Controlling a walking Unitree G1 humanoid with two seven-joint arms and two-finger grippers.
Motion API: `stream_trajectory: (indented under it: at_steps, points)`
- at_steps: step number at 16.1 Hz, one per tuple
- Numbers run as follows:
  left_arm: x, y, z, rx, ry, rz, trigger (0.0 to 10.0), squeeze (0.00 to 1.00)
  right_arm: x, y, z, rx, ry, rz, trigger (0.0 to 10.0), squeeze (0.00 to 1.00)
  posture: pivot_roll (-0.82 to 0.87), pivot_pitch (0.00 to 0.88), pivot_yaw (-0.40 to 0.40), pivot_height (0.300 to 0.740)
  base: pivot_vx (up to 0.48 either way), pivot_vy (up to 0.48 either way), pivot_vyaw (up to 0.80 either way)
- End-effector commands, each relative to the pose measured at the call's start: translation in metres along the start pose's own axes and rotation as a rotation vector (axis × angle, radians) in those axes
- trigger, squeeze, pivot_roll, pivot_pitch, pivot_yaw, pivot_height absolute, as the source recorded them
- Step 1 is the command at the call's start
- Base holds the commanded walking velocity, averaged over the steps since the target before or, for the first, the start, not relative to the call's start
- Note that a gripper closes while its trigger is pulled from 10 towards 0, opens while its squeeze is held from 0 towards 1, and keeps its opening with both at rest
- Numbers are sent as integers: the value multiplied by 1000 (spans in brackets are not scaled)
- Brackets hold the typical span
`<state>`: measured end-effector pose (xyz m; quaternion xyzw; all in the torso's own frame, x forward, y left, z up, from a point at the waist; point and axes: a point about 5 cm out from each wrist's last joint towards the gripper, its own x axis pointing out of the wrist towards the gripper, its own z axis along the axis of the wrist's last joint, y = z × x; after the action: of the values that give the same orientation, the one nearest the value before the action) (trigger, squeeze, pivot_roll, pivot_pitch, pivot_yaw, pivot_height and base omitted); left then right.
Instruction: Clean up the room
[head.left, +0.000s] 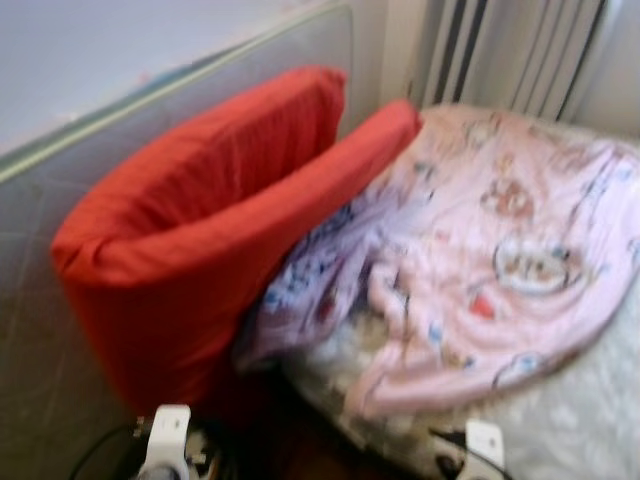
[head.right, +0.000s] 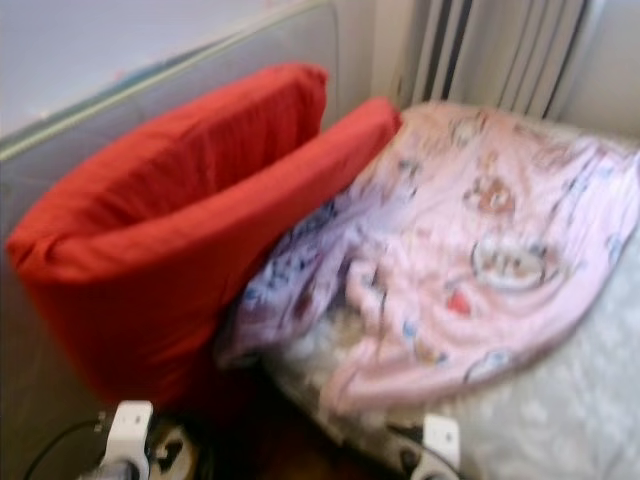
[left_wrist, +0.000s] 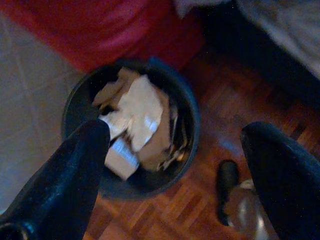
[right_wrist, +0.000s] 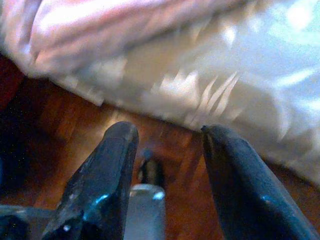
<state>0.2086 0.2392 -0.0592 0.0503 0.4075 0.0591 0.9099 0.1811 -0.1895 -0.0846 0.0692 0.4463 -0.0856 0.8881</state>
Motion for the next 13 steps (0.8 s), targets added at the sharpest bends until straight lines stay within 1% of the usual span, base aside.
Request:
stream_trajectory:
  at_steps: [1, 2, 4, 8, 13]
  points:
    - [-2, 9, -7, 0, 26, 23, 10000, 0, 1, 11, 1, 15, -3, 28, 10000, 0, 177, 55, 24, 740, 296, 0, 0]
    - [-2, 10, -7, -1, 25, 28, 10000, 0, 1, 11, 3, 20, -11, 30, 10000, 0, 177, 57, 25, 740, 274, 0, 0]
    - [-2, 10, -6, 1, 21, 29, 10000, 0, 2, 11, 7, 41, -30, 28, 10000, 0, 175, 59, 26, 740, 0, 0, 0]
    - [-2, 9, -6, 1, 18, 33, 10000, 0, 3, 13, 16, 51, -63, 36, 10000, 0, 170, 63, 25, 740, 0, 0, 0]
    - [-1, 9, -3, 1, 15, 33, 10000, 0, 3, 15, 20, 56, -70, 40, 10000, 0, 171, 67, 27, 740, 0, 0, 0]
